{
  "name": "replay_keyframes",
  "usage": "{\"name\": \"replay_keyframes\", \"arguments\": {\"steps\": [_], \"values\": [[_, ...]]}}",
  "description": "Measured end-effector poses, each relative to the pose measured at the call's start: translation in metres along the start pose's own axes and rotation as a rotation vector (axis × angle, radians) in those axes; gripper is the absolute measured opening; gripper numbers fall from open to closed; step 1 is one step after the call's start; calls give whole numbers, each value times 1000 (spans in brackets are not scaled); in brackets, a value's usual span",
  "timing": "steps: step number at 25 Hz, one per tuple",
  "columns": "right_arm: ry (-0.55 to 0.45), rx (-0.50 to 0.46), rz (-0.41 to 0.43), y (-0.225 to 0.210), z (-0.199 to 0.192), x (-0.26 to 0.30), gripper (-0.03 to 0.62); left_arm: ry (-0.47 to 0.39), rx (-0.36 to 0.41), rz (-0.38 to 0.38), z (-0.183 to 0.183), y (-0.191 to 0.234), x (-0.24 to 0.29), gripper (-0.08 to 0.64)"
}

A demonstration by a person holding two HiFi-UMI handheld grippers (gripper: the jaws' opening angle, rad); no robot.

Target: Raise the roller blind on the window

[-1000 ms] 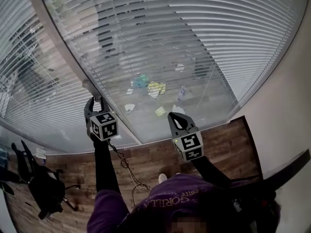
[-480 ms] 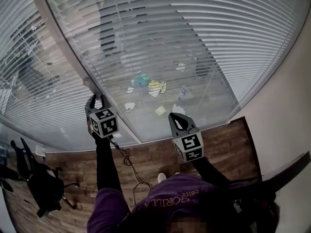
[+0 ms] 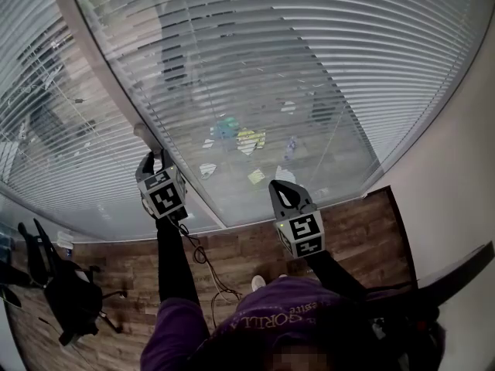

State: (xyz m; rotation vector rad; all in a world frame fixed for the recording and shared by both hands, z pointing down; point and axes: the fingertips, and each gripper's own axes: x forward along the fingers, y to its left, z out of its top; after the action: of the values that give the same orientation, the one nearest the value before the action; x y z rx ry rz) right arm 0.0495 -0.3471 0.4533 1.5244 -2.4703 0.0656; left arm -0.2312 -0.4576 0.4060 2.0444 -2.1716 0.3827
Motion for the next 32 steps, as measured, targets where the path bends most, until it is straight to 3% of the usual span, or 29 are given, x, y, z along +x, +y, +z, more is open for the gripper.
{"name": "replay_keyframes", "arguments": {"steps": [12,20,32], "values": [[-1,-7,5,4,1,-1,-2,14,-124,-26,-2,4,1,115],[2,-11,6,4,0,-1,-2,18,-252,-38,-2,7,0,115],[4,-16,7,5,2,2,-2,15,-344,-39,-4,9,1,115]]}}
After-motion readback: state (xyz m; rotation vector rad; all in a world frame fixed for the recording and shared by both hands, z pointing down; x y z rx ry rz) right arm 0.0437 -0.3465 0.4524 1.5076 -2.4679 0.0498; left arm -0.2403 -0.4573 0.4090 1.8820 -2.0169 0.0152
